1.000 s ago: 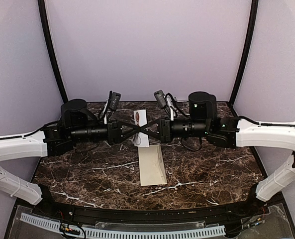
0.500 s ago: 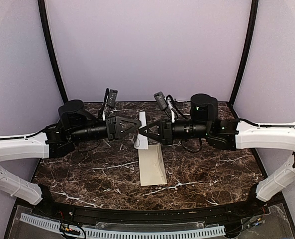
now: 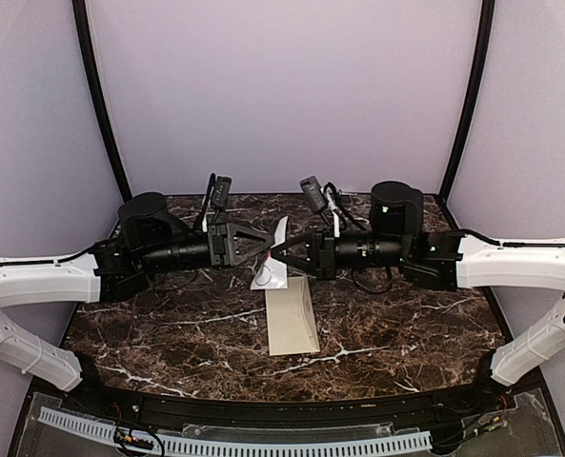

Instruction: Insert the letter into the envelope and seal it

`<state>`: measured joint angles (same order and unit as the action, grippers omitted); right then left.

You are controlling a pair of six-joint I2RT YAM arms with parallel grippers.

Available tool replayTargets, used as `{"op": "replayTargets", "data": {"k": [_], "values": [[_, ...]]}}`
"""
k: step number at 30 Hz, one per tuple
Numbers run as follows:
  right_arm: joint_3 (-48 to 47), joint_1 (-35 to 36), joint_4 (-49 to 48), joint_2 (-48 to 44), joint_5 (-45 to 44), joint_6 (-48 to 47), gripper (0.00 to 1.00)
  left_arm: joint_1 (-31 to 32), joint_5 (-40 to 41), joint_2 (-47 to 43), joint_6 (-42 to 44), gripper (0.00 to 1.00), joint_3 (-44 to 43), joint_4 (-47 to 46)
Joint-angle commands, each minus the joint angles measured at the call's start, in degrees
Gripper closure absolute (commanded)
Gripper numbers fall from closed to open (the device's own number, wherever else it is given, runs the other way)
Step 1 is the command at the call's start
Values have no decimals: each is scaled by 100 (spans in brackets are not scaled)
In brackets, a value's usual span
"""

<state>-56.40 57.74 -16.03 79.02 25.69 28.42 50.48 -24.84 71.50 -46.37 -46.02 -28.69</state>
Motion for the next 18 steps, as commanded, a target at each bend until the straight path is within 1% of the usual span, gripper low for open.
{"op": "replayTargets", "data": {"k": [1, 5, 8, 12, 14, 15, 18], "values": [[-2, 50, -169, -164, -64, -154, 100, 32, -295, 152, -125, 78, -146, 55], [-2, 52, -147, -182, -135, -176, 100, 32, -355, 188, -118, 81, -187, 147], [-14, 51, -84, -169, -214, -194, 100, 32, -421, 197, -137, 86, -192, 146], [-31, 50, -29, -175, -383, -217, 100, 32, -510, 199, -155, 89, -204, 220], [-30, 50, -35, -195, -427, -232, 100, 32, -512, 206, -140, 88, -220, 324], [-29, 49, -35, -210, -462, -235, 100, 32, -512, 202, -125, 86, -229, 357], [-24, 47, -6, -224, -560, -240, 100, 32, -436, 160, -62, 83, -225, 504]]}}
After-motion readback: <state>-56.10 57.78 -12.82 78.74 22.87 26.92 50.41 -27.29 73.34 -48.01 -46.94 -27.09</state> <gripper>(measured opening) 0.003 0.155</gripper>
